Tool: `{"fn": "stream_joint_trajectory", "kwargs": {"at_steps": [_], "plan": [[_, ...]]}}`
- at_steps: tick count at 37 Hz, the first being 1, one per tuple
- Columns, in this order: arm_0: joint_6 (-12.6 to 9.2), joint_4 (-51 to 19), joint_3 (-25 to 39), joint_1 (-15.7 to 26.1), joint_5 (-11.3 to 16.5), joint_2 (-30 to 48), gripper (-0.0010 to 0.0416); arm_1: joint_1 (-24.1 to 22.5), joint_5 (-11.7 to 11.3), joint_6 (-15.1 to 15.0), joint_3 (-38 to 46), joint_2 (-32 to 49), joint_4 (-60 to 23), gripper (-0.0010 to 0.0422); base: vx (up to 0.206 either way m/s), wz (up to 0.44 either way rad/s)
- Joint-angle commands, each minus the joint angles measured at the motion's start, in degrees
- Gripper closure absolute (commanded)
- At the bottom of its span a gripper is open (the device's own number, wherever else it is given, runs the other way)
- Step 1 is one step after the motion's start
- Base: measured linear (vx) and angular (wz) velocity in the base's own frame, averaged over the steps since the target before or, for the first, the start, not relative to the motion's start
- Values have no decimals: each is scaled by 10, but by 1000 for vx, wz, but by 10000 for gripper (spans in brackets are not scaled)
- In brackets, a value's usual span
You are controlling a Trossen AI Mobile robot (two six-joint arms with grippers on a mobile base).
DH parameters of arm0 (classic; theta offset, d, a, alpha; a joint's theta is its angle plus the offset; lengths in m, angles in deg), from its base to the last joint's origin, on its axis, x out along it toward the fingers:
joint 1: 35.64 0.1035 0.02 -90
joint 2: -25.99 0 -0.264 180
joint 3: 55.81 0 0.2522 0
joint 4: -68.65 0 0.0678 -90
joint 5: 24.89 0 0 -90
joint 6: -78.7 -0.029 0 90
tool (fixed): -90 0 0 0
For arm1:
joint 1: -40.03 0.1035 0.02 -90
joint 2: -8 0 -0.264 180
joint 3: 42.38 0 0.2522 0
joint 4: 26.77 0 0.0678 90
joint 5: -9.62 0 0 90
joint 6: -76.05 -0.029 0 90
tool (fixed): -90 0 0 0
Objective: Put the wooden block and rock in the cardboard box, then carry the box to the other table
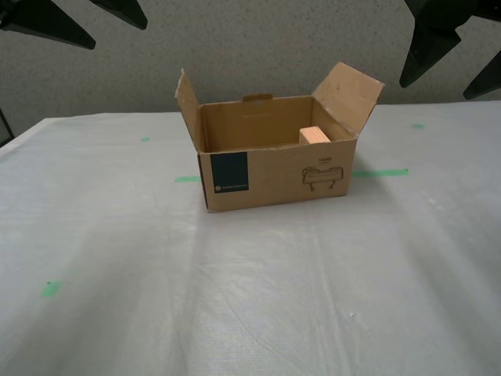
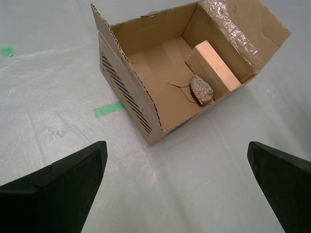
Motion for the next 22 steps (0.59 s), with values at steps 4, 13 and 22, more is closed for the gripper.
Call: {"fn": "stream_joint_trajectory", "kwargs": {"at_steps": [4, 13, 22], "plan": [[-2, 0, 0, 0, -1, 0, 16, 0, 1, 1, 0, 0, 0, 16, 0, 0], [-2, 0, 0, 0, -1, 0, 16, 0, 1, 1, 0, 0, 0, 16, 0, 0], [-2, 0, 0, 0, -1, 0, 16, 0, 1, 1, 0, 0, 0, 16, 0, 0]]}}
